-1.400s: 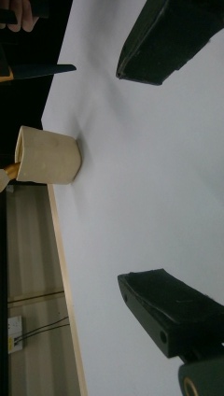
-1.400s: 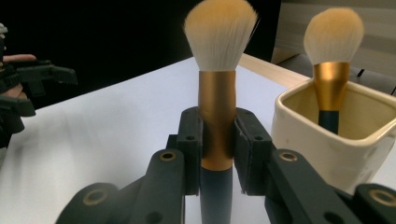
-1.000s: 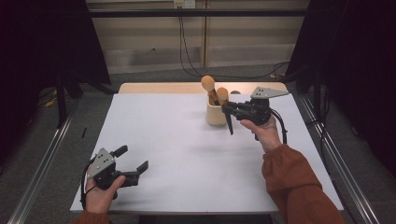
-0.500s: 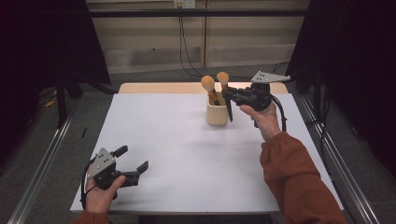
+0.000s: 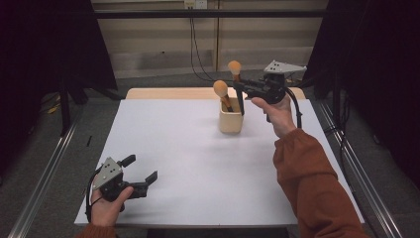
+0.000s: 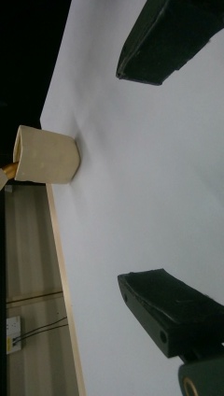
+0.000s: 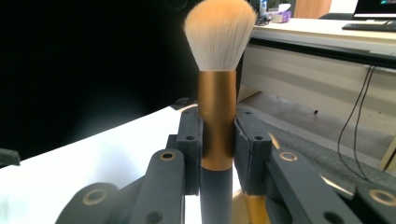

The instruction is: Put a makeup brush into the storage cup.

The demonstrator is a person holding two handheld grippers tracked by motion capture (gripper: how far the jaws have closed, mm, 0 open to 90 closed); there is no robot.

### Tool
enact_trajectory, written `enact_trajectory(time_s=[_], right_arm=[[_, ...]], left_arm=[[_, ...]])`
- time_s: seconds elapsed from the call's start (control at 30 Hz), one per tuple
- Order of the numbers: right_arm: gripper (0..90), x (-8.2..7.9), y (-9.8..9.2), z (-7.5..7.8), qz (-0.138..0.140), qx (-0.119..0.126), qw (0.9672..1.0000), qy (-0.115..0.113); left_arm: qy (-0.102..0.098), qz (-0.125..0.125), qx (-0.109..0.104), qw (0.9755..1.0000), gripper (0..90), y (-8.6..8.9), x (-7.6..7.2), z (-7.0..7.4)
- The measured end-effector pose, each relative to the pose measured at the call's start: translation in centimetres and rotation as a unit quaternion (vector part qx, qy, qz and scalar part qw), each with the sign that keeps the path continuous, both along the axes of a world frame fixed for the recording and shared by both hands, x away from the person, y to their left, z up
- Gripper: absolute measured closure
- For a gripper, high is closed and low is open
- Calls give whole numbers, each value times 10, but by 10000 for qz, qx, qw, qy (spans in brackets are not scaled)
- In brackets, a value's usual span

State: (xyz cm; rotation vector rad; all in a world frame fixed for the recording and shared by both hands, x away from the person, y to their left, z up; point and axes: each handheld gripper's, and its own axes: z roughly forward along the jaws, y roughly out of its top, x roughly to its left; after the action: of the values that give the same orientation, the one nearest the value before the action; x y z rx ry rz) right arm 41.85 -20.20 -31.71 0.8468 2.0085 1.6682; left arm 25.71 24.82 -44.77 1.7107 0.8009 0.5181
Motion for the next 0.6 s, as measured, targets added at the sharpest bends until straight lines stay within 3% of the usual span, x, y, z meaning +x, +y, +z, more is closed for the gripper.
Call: enact_trajectory(time_s=[0.4, 0.6], right_arm=[[746, 12, 8, 2, -180, 33, 9995, -240], [746, 18, 9, -4, -237, -8, 9995, -188]], left_arm=[[-2, 16, -1, 10000, 34, 1, 0, 0], [-2, 16, 1, 10000, 33, 1, 0, 0]])
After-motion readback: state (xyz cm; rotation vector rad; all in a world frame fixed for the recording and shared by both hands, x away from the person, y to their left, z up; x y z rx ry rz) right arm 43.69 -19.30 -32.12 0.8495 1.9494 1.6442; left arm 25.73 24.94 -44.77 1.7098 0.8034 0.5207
